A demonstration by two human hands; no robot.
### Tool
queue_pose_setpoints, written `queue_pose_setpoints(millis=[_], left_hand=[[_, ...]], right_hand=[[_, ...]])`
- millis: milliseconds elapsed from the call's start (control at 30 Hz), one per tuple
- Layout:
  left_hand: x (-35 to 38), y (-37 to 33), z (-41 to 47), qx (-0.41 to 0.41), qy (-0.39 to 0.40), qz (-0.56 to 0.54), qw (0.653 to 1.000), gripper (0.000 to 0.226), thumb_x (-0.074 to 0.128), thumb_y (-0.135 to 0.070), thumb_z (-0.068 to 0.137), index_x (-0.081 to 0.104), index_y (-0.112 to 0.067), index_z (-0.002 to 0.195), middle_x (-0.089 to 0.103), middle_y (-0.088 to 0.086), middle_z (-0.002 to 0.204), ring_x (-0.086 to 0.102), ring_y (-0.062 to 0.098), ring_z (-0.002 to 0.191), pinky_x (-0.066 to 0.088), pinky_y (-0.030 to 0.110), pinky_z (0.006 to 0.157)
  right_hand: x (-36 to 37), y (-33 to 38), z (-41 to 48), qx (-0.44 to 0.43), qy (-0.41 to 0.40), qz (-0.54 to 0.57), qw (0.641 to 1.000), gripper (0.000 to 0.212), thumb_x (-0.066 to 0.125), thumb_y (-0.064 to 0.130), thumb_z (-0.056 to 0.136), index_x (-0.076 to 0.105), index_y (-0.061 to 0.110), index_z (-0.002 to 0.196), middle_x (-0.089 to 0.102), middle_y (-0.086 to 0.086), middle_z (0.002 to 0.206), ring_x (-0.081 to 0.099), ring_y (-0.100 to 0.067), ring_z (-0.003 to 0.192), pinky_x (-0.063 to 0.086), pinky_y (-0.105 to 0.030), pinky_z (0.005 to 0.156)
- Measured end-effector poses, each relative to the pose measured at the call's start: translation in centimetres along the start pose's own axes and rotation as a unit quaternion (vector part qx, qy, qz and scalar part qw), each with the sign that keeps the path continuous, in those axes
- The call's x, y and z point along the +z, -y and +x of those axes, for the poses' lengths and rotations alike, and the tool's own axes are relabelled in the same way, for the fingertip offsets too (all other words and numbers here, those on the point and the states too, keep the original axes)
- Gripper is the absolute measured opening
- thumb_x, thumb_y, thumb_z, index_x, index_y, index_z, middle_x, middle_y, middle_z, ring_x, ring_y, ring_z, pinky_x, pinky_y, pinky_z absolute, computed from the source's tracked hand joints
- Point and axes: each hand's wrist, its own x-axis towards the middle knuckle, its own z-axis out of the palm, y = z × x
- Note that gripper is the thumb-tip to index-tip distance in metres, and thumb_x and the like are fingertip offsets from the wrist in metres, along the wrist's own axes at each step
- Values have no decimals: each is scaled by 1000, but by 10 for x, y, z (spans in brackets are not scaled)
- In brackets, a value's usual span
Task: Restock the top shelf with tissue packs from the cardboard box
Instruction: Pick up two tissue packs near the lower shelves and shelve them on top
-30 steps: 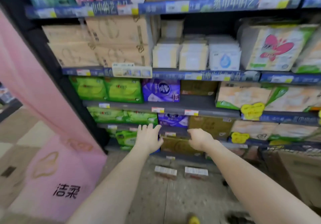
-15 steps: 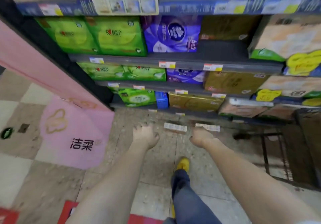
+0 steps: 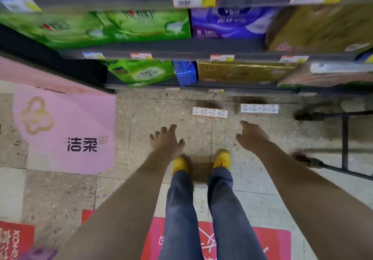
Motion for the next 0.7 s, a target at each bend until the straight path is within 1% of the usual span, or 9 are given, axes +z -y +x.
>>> queue_pose_setpoints(millis=[100, 167, 200, 300, 400, 500, 600, 633, 700], left_hand=[[29, 6, 52, 9, 15, 7, 1000, 68, 53, -52, 99, 31, -28, 159, 51, 9, 150, 52, 36, 134, 39, 49, 112], [48, 9, 83, 20, 20, 20, 999, 69, 54, -53, 99, 30, -28, 159, 52, 9, 150, 53, 35, 134, 41, 48, 111], [57, 10, 97, 25, 21, 28, 999, 69, 55, -53, 99, 30, -28, 159, 52, 9, 149, 53, 35, 133, 42, 48, 111], [89, 7, 146, 38, 23, 35, 998, 71, 59, -52, 98, 30, -27, 159, 53, 10, 148, 53, 36, 133, 44, 49, 109], [122, -4, 196, 39, 30, 13, 999, 73, 63, -48, 98, 29, -26, 159, 53, 10, 148, 55, 36, 132, 46, 49, 104], [154, -16, 246, 24, 20, -39, 999, 77, 69, -44, 95, 29, -25, 159, 53, 11, 149, 55, 37, 132, 49, 50, 102], [182, -22, 298, 6, 6, -70, 997, 79, 73, -45, 93, 32, -24, 157, 56, 12, 147, 58, 37, 130, 54, 49, 97], [191, -23, 314, -2, 3, -75, 997, 81, 74, -47, 91, 33, -24, 156, 58, 11, 146, 59, 36, 129, 55, 49, 95], [206, -25, 341, -21, -10, -94, 995, 85, 78, -50, 87, 34, -26, 155, 61, 11, 144, 61, 36, 127, 57, 48, 91]], right_hand=[[30, -2, 43, 34, -4, 47, 998, 65, 54, 25, 99, 29, 19, 159, 52, -14, 147, 56, -34, 127, 47, -35, 82], [47, -7, 71, 50, -7, 78, 996, 68, 56, 27, 99, 28, 20, 160, 52, -14, 149, 55, -34, 127, 47, -35, 83], [53, -10, 84, 57, -13, 90, 994, 68, 57, 27, 99, 28, 20, 160, 53, -13, 148, 57, -33, 125, 48, -34, 82], [77, -31, 135, 80, -33, 116, 989, 69, 59, 26, 97, 31, 19, 159, 58, -14, 142, 62, -30, 109, 45, -29, 75], [101, -57, 187, 100, -40, 136, 985, 70, 61, 28, 97, 30, 19, 159, 55, -14, 146, 63, -30, 107, 46, -28, 70], [119, -90, 237, 114, -57, 150, 980, 69, 62, 29, 98, 31, 19, 159, 50, -13, 151, 62, -31, 116, 46, -29, 75], [128, -127, 284, 146, -105, 216, 960, 67, 64, 29, 96, 37, 17, 156, 49, -10, 153, 59, -29, 125, 51, -31, 87], [131, -139, 299, 169, -129, 242, 947, 64, 66, 28, 96, 41, 15, 154, 51, -10, 151, 59, -29, 125, 52, -33, 90], [138, -163, 326, 209, -183, 285, 917, 61, 68, 24, 95, 43, 10, 149, 54, -13, 145, 59, -28, 115, 52, -36, 90]])
